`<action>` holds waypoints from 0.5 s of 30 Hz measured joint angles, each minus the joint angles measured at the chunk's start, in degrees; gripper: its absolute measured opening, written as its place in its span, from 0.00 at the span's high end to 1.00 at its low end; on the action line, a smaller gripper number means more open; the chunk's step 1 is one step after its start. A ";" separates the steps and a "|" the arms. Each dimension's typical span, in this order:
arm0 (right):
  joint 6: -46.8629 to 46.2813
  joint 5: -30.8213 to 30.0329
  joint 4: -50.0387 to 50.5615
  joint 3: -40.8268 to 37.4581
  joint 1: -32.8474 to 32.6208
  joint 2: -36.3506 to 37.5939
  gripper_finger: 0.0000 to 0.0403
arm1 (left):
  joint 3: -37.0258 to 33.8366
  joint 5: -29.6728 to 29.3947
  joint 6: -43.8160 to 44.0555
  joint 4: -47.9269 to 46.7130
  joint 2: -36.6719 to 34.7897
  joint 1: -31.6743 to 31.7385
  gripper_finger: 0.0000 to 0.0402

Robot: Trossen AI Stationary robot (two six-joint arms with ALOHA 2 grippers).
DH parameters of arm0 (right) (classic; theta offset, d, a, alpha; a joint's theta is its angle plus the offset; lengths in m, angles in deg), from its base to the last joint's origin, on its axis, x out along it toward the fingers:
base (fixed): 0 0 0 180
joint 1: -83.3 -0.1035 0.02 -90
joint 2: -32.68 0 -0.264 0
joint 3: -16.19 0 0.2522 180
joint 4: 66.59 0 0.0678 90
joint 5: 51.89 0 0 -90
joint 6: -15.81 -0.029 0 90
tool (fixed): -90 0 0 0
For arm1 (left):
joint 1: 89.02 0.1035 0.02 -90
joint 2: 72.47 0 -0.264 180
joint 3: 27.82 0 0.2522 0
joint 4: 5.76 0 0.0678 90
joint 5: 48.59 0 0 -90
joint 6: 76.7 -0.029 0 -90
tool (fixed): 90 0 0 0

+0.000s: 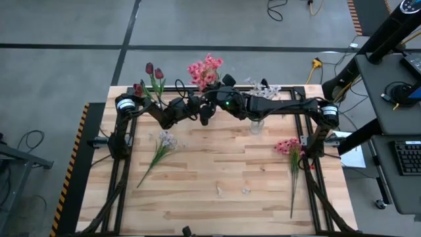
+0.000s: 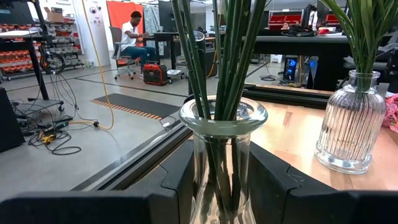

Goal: Sort flowers into vase by color
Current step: Put the left pink flowers into the middle transparent vase

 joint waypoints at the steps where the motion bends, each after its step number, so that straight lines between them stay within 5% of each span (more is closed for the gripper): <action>1: -0.44 0.04 0.04 0.00 0.28 0.00 0.64 | 0.00 0.00 0.00 0.00 0.00 -0.01 0.76; 10: -0.45 0.13 0.41 0.00 1.06 -0.02 0.95 | 0.00 0.00 0.00 0.02 0.00 0.00 0.76; 15: -0.96 0.26 0.58 0.00 1.06 -0.02 0.97 | 0.00 0.00 0.00 0.02 0.00 -0.02 0.76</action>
